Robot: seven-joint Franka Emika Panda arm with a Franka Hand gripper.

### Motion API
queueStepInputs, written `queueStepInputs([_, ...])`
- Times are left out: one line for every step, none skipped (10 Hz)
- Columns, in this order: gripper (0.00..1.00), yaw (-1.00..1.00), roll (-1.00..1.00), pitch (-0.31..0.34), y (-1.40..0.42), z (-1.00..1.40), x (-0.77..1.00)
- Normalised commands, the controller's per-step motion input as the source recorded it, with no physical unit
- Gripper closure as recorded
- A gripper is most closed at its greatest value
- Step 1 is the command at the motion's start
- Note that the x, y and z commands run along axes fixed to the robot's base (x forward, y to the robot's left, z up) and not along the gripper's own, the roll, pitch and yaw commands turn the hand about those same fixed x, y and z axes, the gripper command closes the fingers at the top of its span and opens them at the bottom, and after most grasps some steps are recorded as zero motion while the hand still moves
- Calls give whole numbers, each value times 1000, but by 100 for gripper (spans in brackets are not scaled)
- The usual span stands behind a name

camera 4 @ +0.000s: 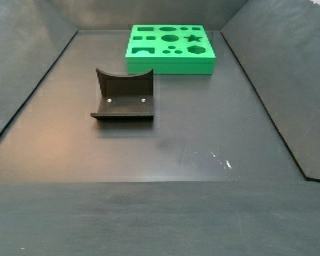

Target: Insert the 3 prong object.

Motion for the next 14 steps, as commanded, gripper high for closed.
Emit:
queueStepInputs([100,-43,-117,204,137,-703,311])
queueStepInputs([100,-220,-70,209,0,-717,169])
queueStepInputs([100,0,-193,-90,0,-746,0])
queueStepInputs([100,86,0,0,386,-1000,180])
queueStepInputs([100,349,56,-14,603,-1000,306])
queueStepInputs([100,351,117,0,660,-937,66])
queueStepInputs([100,291,184,-90,654,-960,-143])
queueStepInputs([100,191,241,-79,660,-897,-274])
queueStepInputs([100,60,319,0,511,-686,-317])
queueStepInputs([100,-60,234,0,251,-686,-249])
queueStepInputs([100,-254,163,23,37,-509,0])
queueStepInputs([100,-334,93,19,0,-414,-17])
queueStepInputs([100,-254,9,0,0,-303,0])
queueStepInputs([100,-189,13,21,-26,-220,51])
